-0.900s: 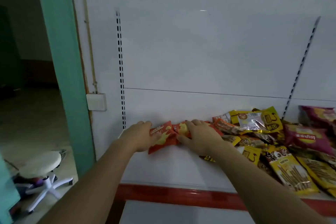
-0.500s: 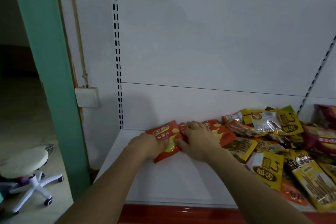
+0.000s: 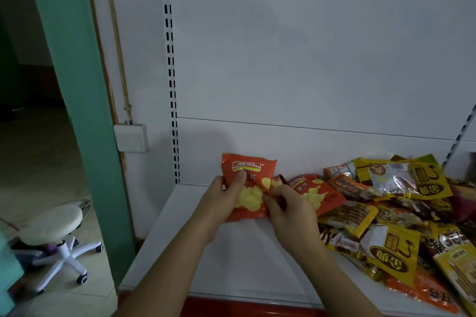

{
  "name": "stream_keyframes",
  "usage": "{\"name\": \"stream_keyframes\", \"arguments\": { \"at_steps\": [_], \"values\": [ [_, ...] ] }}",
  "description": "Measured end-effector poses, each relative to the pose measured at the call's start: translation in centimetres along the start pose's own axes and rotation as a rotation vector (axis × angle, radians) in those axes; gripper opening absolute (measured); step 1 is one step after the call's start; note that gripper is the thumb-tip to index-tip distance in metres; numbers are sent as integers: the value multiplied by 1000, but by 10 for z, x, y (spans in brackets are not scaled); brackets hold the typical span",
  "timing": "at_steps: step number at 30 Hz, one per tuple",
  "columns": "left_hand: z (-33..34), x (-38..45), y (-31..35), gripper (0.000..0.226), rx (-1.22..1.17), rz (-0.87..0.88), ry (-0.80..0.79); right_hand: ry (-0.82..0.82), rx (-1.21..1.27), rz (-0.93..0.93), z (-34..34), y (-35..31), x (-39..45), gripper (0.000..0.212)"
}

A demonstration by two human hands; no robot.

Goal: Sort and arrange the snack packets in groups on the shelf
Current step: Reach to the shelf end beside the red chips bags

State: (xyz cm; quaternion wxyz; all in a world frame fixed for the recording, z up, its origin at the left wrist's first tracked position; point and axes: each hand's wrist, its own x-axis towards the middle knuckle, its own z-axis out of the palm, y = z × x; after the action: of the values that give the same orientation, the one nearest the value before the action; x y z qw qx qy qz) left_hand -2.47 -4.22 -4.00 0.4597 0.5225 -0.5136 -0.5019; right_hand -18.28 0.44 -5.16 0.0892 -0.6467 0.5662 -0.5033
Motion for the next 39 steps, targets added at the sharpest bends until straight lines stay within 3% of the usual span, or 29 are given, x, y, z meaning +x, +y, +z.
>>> {"name": "stream_keyframes", "arguments": {
  "at_steps": [5,9,11,15,22,29,36,39],
  "values": [
    [-1,-6,-1,49,-107,100,17,-45,226,164,-11,-6,-8,15],
    [-10,-4,-7,48,-162,150,39,-107,267,209,-21,-7,-5,25],
    [-16,2,-9,37,-203,148,86,-54,159,174,-28,-5,0,23],
    [-28,6,-10,31,-201,145,146,46,-277,136,-35,9,25,39],
    [-31,6,-15,37,-109,133,154,-185,-615,268,-6,28,50,47],
    [-33,7,-14,36,-66,83,111,-268,-540,304,-5,38,55,21],
    [-27,8,-19,32,-43,46,100,-283,-546,281,-6,18,48,44],
    [-27,7,-23,29,-8,10,73,-357,-589,344,0,8,50,39]
  ]
}}
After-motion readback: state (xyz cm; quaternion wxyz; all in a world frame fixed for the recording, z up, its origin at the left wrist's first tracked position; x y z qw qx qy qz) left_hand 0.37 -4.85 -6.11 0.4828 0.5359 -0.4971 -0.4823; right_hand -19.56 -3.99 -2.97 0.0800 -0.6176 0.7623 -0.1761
